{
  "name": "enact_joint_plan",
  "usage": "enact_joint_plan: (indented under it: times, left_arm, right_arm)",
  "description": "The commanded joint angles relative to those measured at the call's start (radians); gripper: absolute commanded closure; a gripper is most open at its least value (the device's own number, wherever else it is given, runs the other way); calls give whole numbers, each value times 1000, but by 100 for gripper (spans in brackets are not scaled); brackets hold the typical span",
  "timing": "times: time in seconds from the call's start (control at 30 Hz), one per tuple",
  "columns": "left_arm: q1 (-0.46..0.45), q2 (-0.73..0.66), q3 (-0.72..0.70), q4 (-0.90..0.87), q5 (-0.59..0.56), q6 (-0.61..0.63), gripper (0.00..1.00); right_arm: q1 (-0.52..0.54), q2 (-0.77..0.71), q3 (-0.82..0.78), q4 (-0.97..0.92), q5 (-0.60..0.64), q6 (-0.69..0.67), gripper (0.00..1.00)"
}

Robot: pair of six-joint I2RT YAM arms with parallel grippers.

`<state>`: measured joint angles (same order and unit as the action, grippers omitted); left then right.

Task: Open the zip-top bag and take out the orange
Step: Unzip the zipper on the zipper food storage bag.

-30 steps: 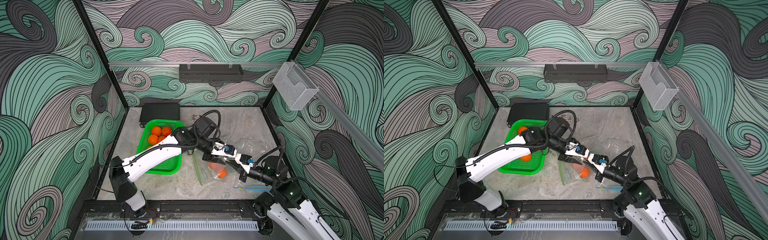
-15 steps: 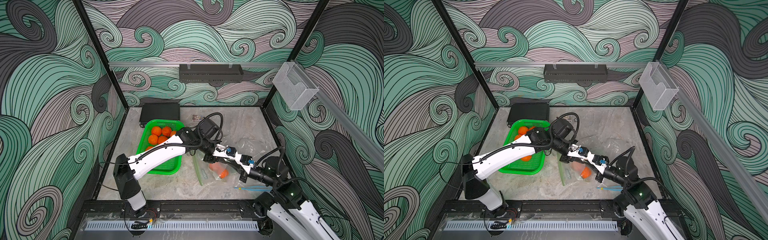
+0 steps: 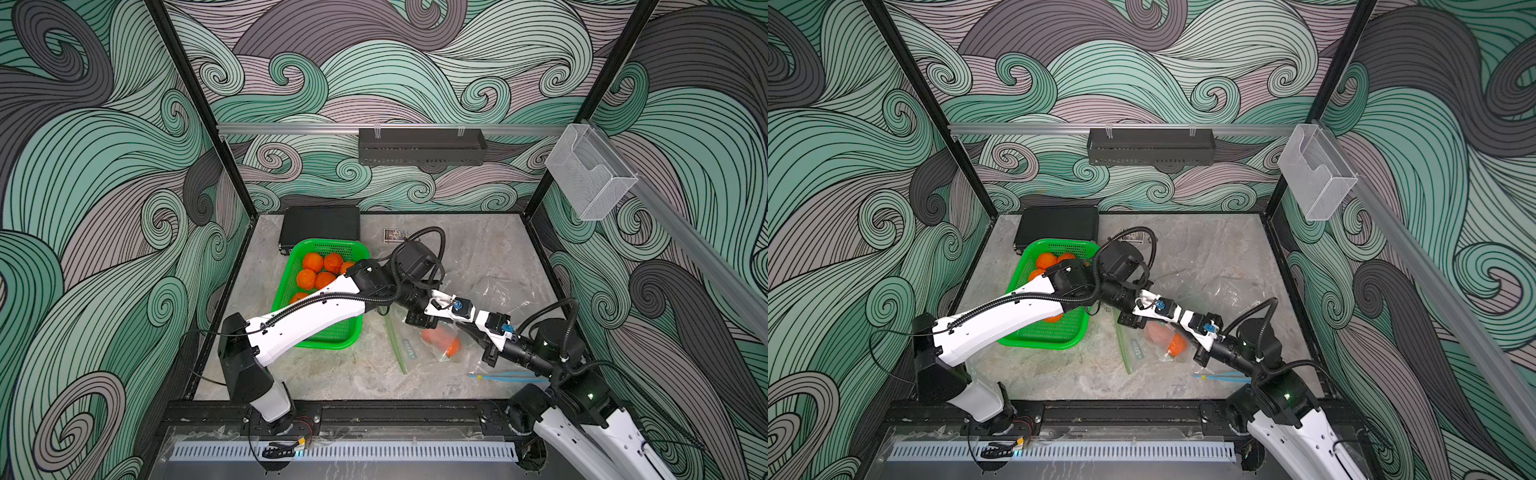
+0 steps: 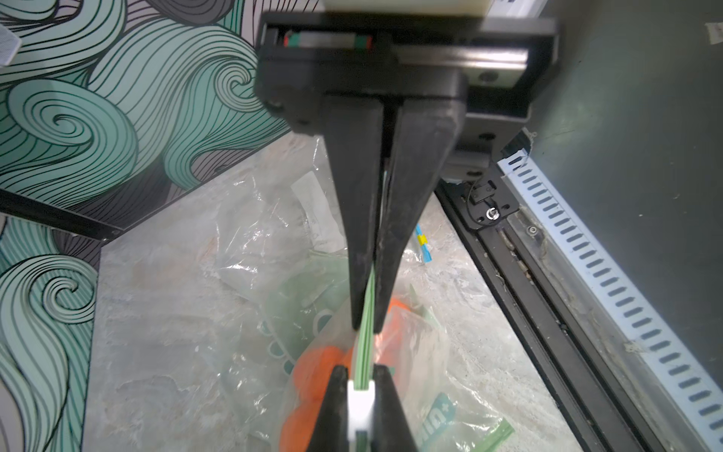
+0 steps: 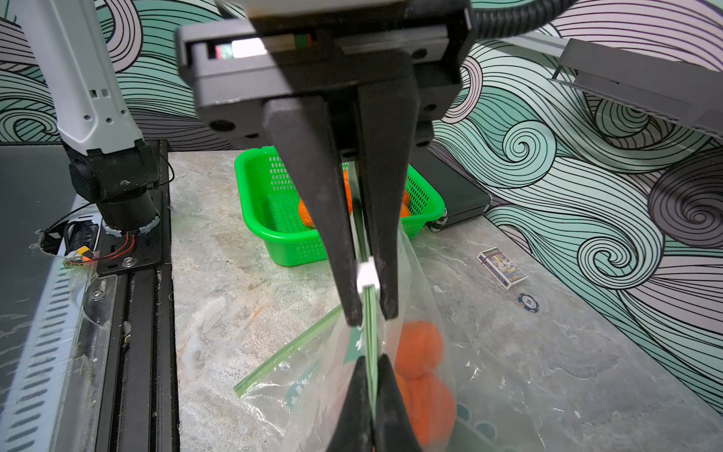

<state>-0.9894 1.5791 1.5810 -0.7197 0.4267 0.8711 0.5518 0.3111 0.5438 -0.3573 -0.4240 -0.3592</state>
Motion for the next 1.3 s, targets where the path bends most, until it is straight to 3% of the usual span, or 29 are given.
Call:
enact_joint_plan:
  times: [0.0,0.63,1.27]
  left_arm:
    - [60,-62,-30,-61,-157,5,100]
    - [279,-284,-175,-103,-192,-16,100]
    - [336,-394,-296,-74,-223,-9,98]
  right_arm:
    - [2,-52,9,3,62,5,100]
    - [0,-147,30,-106,142,-4,100]
    - [0,-156,39,-121,146,-2,100]
